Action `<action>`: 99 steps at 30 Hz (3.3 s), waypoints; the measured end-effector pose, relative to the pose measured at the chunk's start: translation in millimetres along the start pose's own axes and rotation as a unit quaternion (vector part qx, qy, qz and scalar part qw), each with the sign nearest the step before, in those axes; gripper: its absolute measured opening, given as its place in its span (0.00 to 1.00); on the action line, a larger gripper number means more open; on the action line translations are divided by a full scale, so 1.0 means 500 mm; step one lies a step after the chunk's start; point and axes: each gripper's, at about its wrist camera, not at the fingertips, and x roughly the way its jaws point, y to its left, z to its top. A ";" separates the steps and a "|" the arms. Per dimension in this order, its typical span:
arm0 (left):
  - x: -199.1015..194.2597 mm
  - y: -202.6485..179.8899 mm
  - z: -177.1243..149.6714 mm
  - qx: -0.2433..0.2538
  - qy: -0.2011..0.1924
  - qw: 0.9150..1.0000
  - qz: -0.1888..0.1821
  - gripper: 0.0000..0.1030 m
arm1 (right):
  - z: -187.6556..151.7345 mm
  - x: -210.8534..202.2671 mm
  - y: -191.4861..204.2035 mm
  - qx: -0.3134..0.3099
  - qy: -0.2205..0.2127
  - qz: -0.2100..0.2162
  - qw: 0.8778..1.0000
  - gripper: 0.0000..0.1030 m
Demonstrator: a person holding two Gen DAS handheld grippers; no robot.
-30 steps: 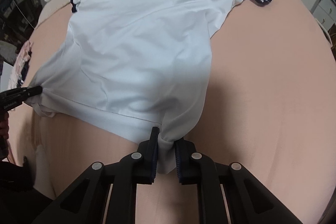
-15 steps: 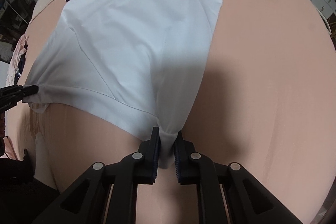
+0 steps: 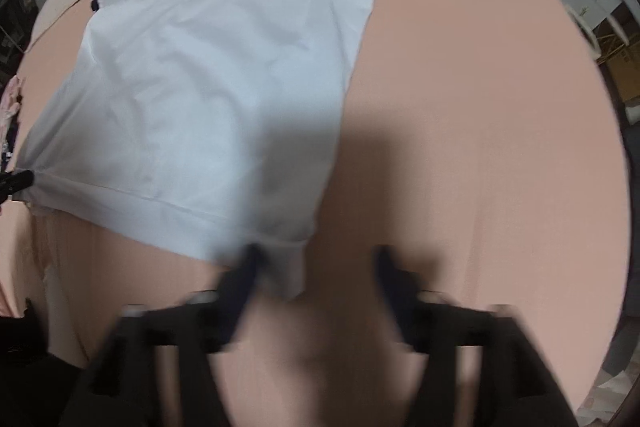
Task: Fold clothes
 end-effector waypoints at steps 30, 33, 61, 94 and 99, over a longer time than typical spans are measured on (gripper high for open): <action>0.010 -0.097 0.307 0.057 -0.168 0.984 0.000 0.76 | 0.343 -0.051 0.165 -0.058 -0.209 0.043 0.975 0.00; 0.038 -0.107 0.348 0.049 -0.157 0.986 -0.032 0.75 | 0.377 -0.022 0.176 -0.047 -0.192 0.086 0.977 0.00; 0.140 -0.076 0.169 0.070 -0.067 0.995 0.021 0.34 | 0.216 0.068 0.234 -0.115 -0.075 0.055 0.989 0.58; 0.042 0.061 0.187 -0.065 -0.089 0.994 -0.010 0.79 | 0.230 -0.007 0.146 0.013 -0.135 0.097 0.986 0.74; 0.067 0.112 0.240 -0.093 -0.081 0.992 0.001 0.79 | 0.251 -0.029 0.150 0.002 -0.197 0.093 0.976 0.74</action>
